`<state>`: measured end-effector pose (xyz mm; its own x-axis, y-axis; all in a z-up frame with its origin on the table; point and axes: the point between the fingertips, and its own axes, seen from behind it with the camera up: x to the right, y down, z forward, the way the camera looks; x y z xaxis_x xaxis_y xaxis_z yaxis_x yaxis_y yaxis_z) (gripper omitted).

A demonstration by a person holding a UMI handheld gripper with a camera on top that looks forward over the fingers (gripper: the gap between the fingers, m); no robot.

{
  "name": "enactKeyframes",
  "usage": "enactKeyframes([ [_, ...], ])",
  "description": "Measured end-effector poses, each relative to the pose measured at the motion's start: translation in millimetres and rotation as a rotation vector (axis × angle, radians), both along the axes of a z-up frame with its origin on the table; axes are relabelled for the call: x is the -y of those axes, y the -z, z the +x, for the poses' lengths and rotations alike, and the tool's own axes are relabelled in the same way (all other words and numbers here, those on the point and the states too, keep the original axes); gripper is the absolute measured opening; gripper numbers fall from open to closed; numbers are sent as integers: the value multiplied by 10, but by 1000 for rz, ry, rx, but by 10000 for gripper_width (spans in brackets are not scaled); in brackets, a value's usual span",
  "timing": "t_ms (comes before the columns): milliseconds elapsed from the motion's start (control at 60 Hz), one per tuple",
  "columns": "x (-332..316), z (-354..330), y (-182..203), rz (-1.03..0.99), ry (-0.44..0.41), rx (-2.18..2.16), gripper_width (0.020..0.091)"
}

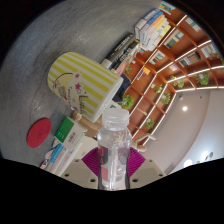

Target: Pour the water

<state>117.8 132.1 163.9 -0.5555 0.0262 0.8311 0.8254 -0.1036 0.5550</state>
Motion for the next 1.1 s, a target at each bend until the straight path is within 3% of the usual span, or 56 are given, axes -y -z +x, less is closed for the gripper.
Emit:
enactKeyframes([
  [150, 6, 25, 96, -20, 33, -1, 340],
  [350, 134, 48, -20, -4, 4, -245, 341],
  [500, 331, 117, -63, -83, -15, -880, 342],
  [667, 390, 41, 182, -293, 31, -1732, 341],
  [767, 322, 135, 364, -355, 45, -2017, 341],
  [1000, 181, 319, 730, -333, 42, -2096, 341],
  [1100, 235, 304, 698, -324, -14, -2068, 343],
])
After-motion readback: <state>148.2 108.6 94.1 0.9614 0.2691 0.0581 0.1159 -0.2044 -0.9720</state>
